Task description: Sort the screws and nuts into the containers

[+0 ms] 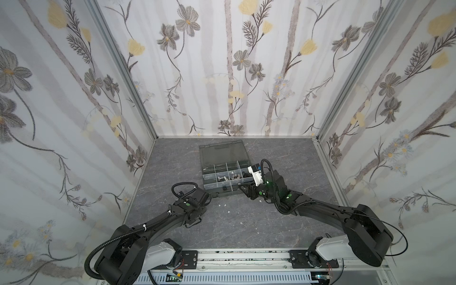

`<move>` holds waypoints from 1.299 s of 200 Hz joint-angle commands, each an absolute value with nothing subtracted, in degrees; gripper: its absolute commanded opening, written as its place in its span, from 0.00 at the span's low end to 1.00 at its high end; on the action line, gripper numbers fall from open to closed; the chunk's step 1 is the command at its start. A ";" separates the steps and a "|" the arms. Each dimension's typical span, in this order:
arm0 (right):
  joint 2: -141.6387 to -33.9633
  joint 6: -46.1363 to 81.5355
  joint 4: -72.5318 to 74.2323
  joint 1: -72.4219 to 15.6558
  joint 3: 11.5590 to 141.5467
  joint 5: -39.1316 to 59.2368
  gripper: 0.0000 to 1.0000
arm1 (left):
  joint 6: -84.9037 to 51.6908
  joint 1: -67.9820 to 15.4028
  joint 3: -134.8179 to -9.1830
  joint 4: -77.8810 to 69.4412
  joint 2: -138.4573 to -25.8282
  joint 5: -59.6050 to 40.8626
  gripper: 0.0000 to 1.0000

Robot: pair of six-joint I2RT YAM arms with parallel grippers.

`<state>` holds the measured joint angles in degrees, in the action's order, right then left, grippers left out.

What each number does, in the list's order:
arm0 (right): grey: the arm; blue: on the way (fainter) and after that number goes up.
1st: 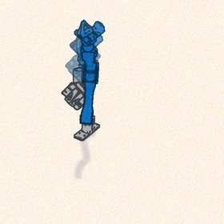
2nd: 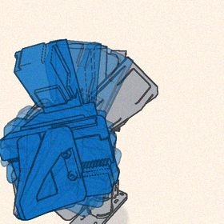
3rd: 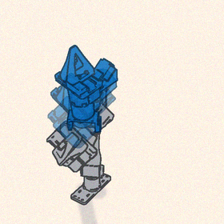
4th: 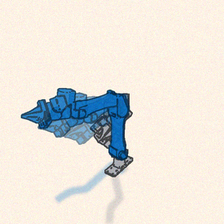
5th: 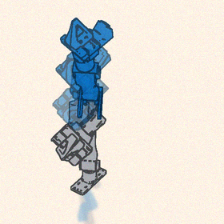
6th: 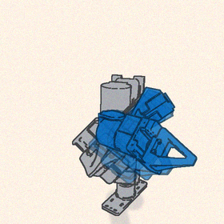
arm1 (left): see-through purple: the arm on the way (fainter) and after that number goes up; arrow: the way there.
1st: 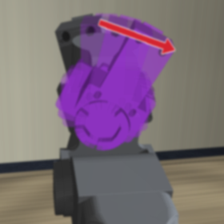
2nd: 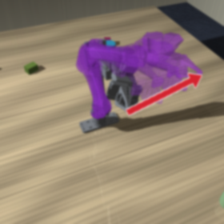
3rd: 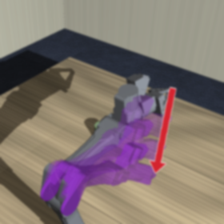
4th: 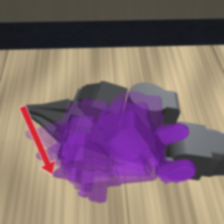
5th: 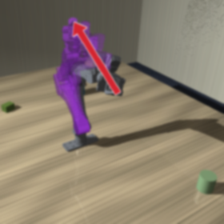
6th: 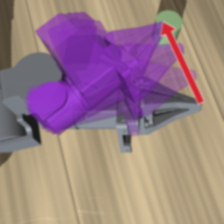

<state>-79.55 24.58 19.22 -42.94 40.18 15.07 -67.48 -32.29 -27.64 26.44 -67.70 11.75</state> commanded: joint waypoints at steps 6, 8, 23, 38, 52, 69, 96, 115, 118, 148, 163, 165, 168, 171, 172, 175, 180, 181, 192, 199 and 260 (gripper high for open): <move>-79.19 24.52 21.32 -42.92 40.08 15.04 0.41 | -68.26 -32.88 -26.90 25.83 -68.14 11.09 0.44; -79.19 24.52 21.31 -42.90 40.06 15.03 0.41 | -68.28 -32.94 -26.79 25.84 -68.12 11.08 0.44; -79.28 24.52 21.27 -42.94 40.08 15.03 0.41 | -68.44 -33.28 -26.38 26.01 -68.03 10.90 0.41; -79.28 24.52 21.27 -42.83 40.08 15.08 0.41 | -68.67 -33.48 -26.23 26.58 -67.94 10.90 0.39; -79.32 24.52 21.29 -42.80 40.08 15.03 0.41 | -68.50 -33.72 -26.43 27.34 -67.94 11.20 0.38; -79.37 24.47 21.43 -42.86 40.08 15.08 0.41 | -67.83 -33.77 -26.70 27.84 -68.33 11.49 0.35; -79.28 24.52 21.36 -42.80 40.08 14.95 0.41 | -66.89 -34.00 -27.32 27.51 -69.94 11.34 0.27; -79.01 24.36 21.19 -42.83 40.08 14.76 0.41 | -66.48 -34.41 -28.06 27.41 -71.06 11.69 0.23; -78.97 24.34 21.15 -42.85 40.08 14.70 0.41 | -66.41 -34.49 -28.27 27.48 -71.25 11.75 0.23; -78.75 24.25 21.01 -42.74 40.08 14.67 0.41 | -65.68 -35.04 -30.01 28.09 -71.83 12.15 0.21; -78.75 24.26 21.01 -42.72 40.08 14.59 0.41 | -65.32 -35.18 -31.26 29.26 -73.28 12.82 0.19; -78.75 24.26 21.01 -42.72 40.08 14.57 0.41 | -65.29 -35.23 -31.41 29.40 -73.29 12.94 0.19; -78.75 24.26 21.01 -42.71 40.08 14.53 0.41 | -65.14 -35.21 -31.78 29.77 -73.10 13.11 0.19; -78.75 24.26 21.02 -42.71 40.06 14.54 0.41 | -65.12 -35.20 -32.15 30.09 -72.98 13.24 0.19; -78.75 24.26 21.01 -42.71 40.07 14.56 0.41 | -65.03 -35.18 -32.20 30.21 -72.92 13.34 0.19; -78.77 24.21 21.05 -42.71 40.01 14.52 0.41 | -64.96 -35.17 -32.47 30.46 -72.75 13.59 0.19; -78.81 24.26 21.01 -42.72 40.08 14.53 0.41 | -64.72 -35.30 -33.19 31.13 -72.46 13.91 0.19; -78.78 24.26 21.01 -42.72 40.08 14.52 0.41 | -64.71 -35.23 -33.25 31.30 -72.40 13.99 0.19; -78.84 24.25 21.05 -42.71 40.08 14.51 0.41 | -64.21 -35.26 -35.12 32.52 -72.34 14.75 0.19; -78.79 24.22 21.02 -42.71 40.07 14.55 0.41 | -63.76 -35.29 -36.36 33.09 -70.58 15.12 0.19; -78.93 24.26 20.57 -42.54 40.14 13.80 0.41 | -59.44 -35.25 -47.39 32.69 -74.88 14.87 0.19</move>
<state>-79.13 24.56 19.18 -42.61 40.18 14.63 -61.82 -35.31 -44.31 32.45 -72.05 13.76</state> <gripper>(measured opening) 0.411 0.191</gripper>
